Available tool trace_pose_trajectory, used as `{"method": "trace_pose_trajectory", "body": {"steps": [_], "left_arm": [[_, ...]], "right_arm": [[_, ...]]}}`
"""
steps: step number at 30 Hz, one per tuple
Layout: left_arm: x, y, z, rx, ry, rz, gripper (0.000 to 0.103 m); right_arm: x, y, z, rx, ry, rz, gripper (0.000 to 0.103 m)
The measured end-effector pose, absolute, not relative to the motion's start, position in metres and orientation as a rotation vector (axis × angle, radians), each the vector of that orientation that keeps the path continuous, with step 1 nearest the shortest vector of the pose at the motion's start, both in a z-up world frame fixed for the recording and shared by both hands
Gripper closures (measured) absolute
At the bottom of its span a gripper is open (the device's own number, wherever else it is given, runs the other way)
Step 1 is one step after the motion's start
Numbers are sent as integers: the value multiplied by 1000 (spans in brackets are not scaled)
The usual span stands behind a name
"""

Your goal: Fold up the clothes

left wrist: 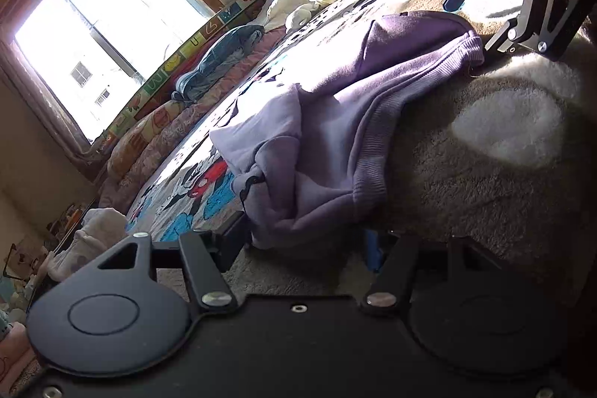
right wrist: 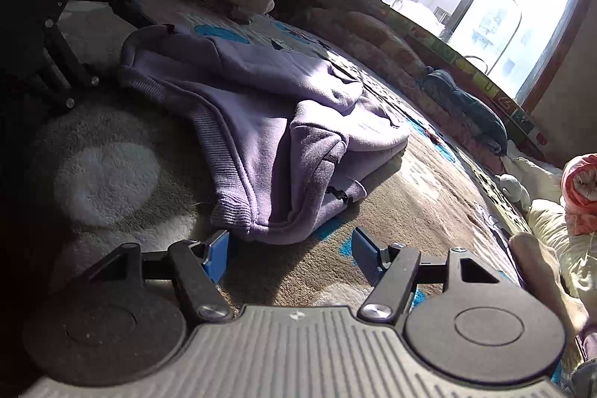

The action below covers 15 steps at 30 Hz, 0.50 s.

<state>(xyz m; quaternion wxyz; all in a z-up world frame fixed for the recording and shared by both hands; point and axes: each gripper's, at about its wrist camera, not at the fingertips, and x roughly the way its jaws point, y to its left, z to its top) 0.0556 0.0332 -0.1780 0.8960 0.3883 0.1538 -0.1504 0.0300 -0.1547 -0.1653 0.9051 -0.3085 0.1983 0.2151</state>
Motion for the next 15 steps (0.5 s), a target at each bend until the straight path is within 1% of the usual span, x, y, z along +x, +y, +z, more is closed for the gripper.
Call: {"method": "trace_pose_trajectory", "body": {"steps": [2,4,6,7,9,15], "left_arm": [[58,33,-178,802,313,-321,42],[61,35,-177,775,319,-327,42],[63,36,-176,761,322,-333,42],[64,37,-176,756,324,-336,42],[63,40,-175,737,331,-347,42],[65,51,-173,654,357,-383,42]], "right_arm": [[31,-153,-166,-642,394,455,36],[31,-154,-166,-635,386,476,40],[32,-154,-165,-638,383,504,45],[32,-153,-165,-643,379,509,45],[33,-154,-164,-646,371,528,49],[37,-158,-163,-641,363,589,49]]}}
